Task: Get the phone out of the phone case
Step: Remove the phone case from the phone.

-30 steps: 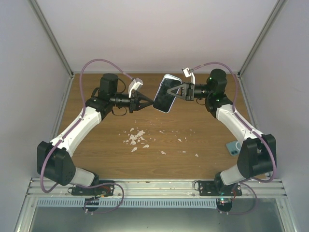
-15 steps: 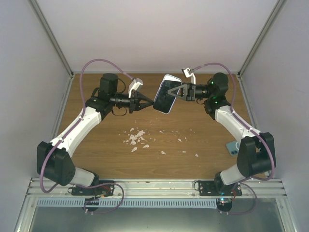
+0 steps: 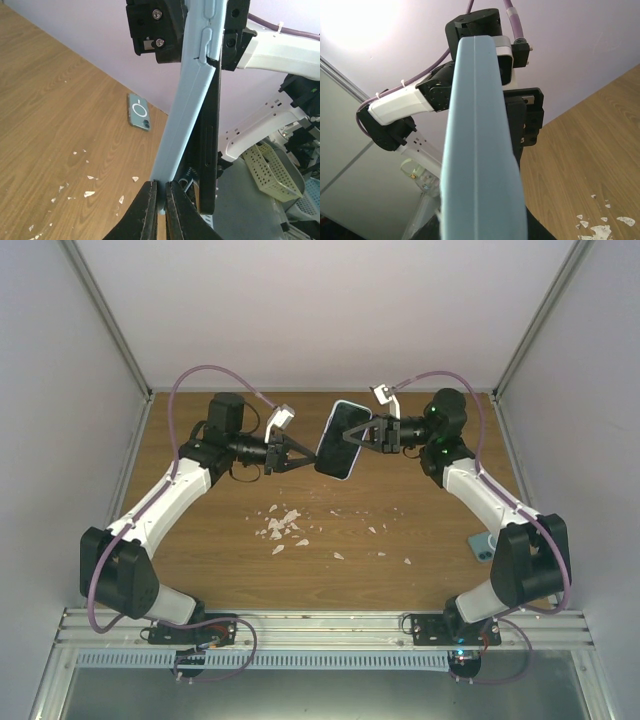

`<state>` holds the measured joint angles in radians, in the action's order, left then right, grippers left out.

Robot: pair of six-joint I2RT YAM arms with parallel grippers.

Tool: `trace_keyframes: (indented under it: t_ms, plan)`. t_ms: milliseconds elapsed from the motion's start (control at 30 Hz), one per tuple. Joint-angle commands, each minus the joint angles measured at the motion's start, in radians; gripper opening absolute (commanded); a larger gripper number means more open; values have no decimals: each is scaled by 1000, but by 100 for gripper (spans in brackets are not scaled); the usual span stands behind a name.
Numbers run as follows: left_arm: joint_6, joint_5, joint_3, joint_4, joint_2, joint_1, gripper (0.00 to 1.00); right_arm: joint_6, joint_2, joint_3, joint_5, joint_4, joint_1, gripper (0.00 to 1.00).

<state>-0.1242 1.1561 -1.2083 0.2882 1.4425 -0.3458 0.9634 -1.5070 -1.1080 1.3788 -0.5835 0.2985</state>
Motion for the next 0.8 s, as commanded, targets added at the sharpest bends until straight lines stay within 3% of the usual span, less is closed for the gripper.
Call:
trace_keyframes:
  t_ms: [0, 500, 767]
  plan:
    - [-37, -105, -25, -107, 44, -22, 7, -97, 38, -64, 156, 92, 152, 0]
    - [-68, -35, -70, -135, 35, -32, 17, -195, 7, -81, 154, 219, 201, 0]
    - [12, -75, -137, -58, 45, -33, 32, -289, -3, -95, 154, 321, 221, 1]
